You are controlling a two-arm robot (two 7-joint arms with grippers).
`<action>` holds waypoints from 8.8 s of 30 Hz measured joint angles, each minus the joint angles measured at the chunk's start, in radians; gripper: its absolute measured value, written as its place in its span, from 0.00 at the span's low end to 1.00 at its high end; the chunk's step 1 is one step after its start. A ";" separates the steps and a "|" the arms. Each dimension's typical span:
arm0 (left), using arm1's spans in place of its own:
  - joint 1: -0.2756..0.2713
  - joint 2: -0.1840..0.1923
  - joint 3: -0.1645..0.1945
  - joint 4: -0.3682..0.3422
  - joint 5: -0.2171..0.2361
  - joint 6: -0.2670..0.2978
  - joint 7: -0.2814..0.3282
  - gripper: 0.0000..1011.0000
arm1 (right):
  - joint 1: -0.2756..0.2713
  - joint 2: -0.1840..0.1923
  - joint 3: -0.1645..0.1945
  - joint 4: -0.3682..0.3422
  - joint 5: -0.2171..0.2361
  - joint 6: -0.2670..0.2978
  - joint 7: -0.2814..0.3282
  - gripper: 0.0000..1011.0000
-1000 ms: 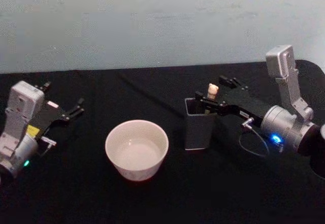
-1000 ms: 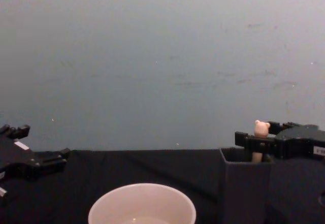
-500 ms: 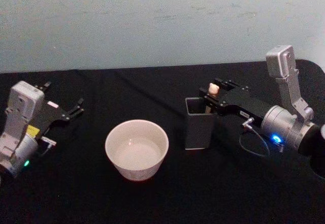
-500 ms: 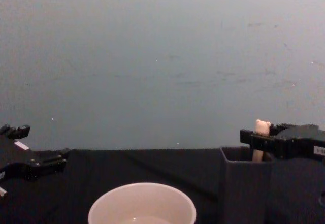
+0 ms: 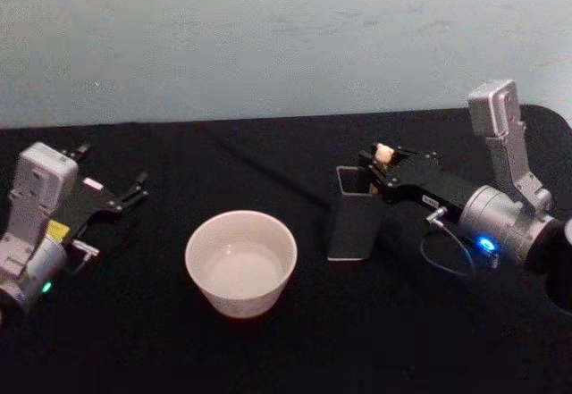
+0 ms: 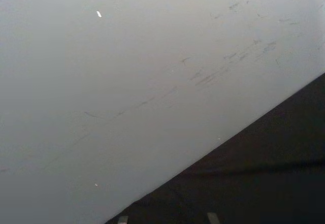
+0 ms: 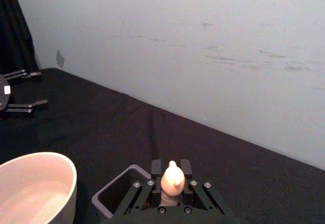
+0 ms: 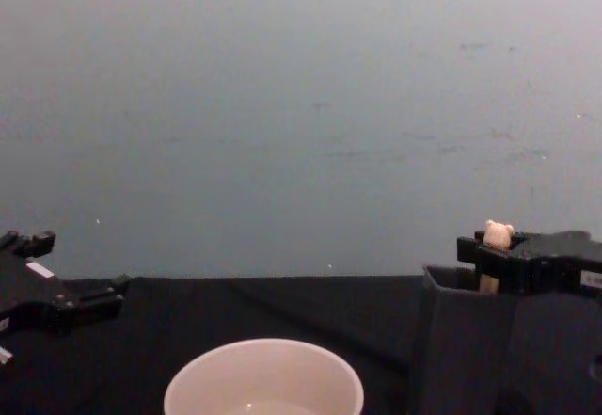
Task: Pick up the stirring spoon with one hand, stir inside the cup, then place it back in its original position.
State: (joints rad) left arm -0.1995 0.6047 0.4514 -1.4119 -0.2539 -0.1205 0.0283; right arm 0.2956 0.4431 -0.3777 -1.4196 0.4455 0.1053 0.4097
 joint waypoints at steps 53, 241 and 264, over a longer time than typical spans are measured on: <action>0.000 0.000 0.000 0.000 0.000 0.000 0.000 0.99 | -0.008 0.038 0.069 -0.127 0.137 -0.038 0.056 0.21; 0.000 0.000 0.000 0.000 0.000 0.000 0.000 0.99 | 0.018 -0.118 -0.180 -0.020 -0.042 -0.091 0.158 0.21; 0.000 0.000 0.000 0.000 0.000 0.000 0.000 0.99 | 0.092 -0.213 -0.246 0.068 -0.063 -0.070 0.108 0.21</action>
State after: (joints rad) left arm -0.1995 0.6047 0.4514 -1.4120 -0.2539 -0.1205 0.0283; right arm 0.3879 0.2301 -0.6241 -1.3521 0.3828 0.0356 0.5174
